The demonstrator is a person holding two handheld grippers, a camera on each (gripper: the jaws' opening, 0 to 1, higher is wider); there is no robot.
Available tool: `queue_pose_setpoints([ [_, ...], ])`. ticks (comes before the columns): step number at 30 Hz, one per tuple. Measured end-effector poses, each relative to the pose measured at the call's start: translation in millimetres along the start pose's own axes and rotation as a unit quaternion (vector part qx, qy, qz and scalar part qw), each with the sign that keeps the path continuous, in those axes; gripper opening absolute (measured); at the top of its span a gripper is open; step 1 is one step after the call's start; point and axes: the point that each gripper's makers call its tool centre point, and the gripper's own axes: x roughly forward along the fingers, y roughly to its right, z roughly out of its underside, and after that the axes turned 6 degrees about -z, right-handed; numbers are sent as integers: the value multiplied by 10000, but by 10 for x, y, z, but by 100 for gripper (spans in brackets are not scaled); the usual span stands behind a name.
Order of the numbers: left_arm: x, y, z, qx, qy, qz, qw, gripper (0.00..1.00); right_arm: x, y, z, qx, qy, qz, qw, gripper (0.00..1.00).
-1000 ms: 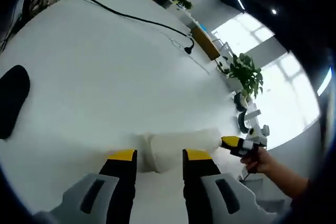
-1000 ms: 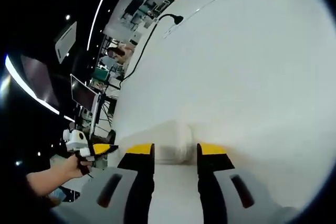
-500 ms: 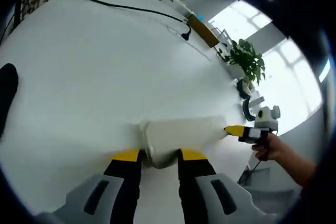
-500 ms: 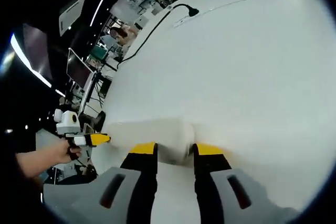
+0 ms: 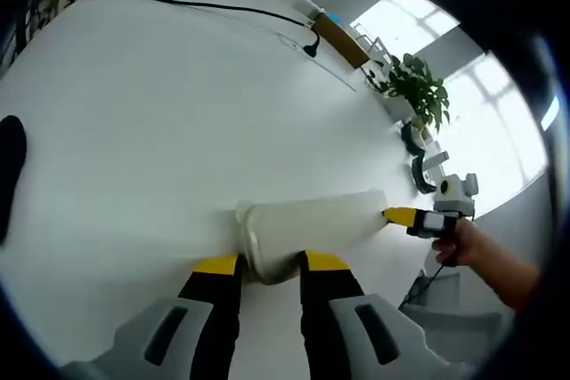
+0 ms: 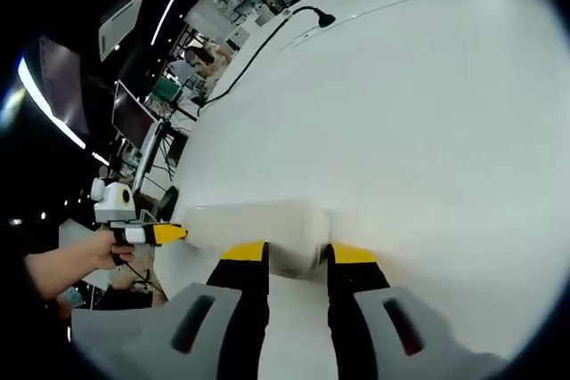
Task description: Arrange the utensils inside the cutlery case until each visible utensil rests in its matching compartment.
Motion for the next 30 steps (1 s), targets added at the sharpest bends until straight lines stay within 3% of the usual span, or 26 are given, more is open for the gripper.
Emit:
queue_pose_setpoints([
  [2, -10, 5, 40, -209, -8, -57, 9998, 25, -29, 19, 14, -21, 70, 56, 10000, 23],
  [6, -38, 56, 147, -126, -81, -48, 9999, 25, -84, 56, 63, -30, 167, 52, 9998, 23],
  [10, -54, 89, 224, -213, 24, -96, 9997, 25, -135, 112, 69, -271, 389, 174, 9987, 23],
  [15, -35, 26, 186, -520, 142, -130, 9985, 26, -137, 120, 90, 210, 337, 76, 9992, 23],
  [20, 11, 1, 84, -490, 313, -248, 9980, 26, -114, 114, 71, 180, 423, 144, 9988, 23],
  [26, 28, -50, 2, -458, 237, -427, 9978, 27, -64, 91, 38, 111, 436, 142, 9989, 24],
  [28, 26, -54, 32, -1118, 75, -523, 9923, 28, -60, 82, 36, 101, 470, 159, 9987, 24],
  [30, 30, -64, 8, -957, 165, -526, 9939, 28, -52, 72, 14, -52, 513, 189, 9985, 25],
])
